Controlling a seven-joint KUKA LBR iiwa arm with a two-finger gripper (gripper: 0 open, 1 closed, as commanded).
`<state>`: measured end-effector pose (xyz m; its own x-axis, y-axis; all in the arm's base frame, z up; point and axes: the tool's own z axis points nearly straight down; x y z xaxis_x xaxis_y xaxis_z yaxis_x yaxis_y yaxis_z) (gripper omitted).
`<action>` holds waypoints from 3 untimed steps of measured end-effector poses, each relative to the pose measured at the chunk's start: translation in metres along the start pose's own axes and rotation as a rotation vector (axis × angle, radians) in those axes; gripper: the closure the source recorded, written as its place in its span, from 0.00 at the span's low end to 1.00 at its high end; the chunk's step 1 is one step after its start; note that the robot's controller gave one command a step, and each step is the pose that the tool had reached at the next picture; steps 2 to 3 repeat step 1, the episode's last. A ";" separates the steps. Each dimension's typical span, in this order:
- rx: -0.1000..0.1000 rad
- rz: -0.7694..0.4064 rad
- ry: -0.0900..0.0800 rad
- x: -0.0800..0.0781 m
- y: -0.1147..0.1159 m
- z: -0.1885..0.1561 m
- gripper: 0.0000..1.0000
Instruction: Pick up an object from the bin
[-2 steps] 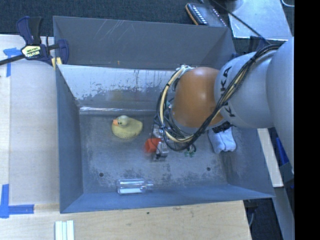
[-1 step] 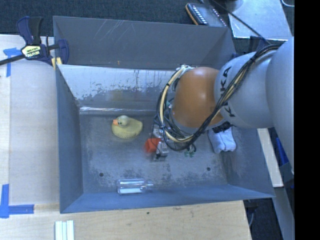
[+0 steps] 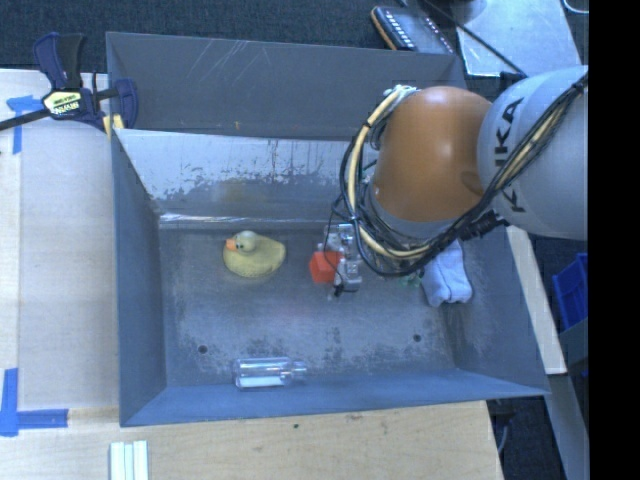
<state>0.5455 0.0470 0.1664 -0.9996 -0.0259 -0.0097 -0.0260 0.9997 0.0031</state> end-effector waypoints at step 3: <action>0.000 -0.043 -0.012 -0.017 -0.010 -0.057 1.00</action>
Offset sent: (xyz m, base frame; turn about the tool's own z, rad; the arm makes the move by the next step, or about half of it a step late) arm 0.0274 0.0029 0.1278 -0.0356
